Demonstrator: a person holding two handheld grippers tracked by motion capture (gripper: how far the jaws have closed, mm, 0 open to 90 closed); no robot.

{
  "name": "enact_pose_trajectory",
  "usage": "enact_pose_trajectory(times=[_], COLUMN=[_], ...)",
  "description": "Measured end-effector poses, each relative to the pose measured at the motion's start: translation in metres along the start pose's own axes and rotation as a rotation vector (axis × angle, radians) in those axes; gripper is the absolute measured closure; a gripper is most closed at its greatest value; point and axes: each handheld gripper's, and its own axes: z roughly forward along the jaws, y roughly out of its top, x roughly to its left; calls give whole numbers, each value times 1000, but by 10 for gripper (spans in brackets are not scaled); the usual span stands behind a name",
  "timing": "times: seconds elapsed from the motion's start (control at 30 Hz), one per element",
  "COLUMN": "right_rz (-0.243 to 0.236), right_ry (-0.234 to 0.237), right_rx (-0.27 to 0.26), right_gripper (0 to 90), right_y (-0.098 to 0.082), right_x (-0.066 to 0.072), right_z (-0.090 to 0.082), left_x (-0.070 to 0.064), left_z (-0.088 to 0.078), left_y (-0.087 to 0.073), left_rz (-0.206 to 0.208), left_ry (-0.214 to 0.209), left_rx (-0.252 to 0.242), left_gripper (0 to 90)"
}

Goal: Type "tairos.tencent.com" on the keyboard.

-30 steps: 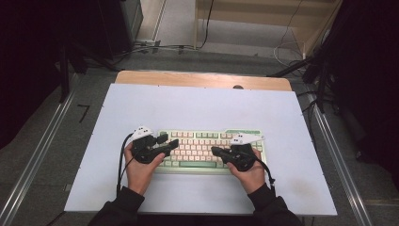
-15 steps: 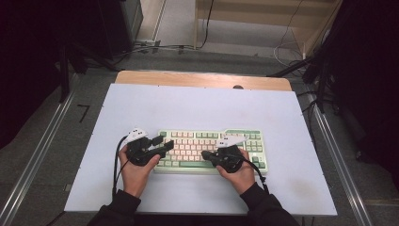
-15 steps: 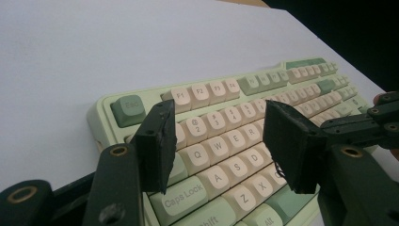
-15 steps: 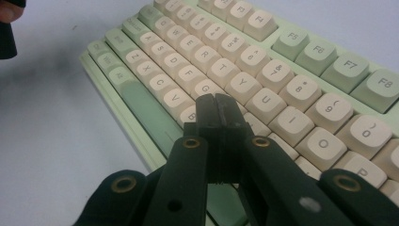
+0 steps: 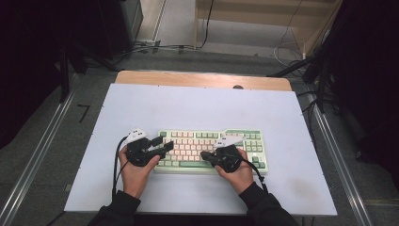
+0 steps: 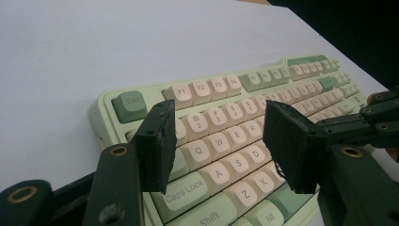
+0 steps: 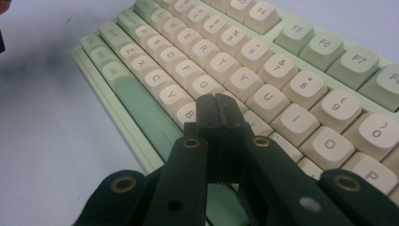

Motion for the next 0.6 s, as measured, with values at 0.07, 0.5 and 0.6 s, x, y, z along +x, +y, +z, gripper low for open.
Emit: enact_pose_trajectory(times=[0.07, 0.5, 0.6], right_rz=[0, 33, 40], right_ry=[0, 27, 21], right_rx=[-1, -35, -99], right_gripper=[881, 817, 670], right_y=[0, 0, 3], right_x=[0, 0, -1], right_z=[0, -5, -16], left_x=[0, -1, -2], left_z=[0, 1, 3], left_y=[0, 1, 1], left_rz=[1, 4, 6], left_ry=[0, -5, -6], left_rx=[0, -2, 1], left_gripper=[454, 454, 456])
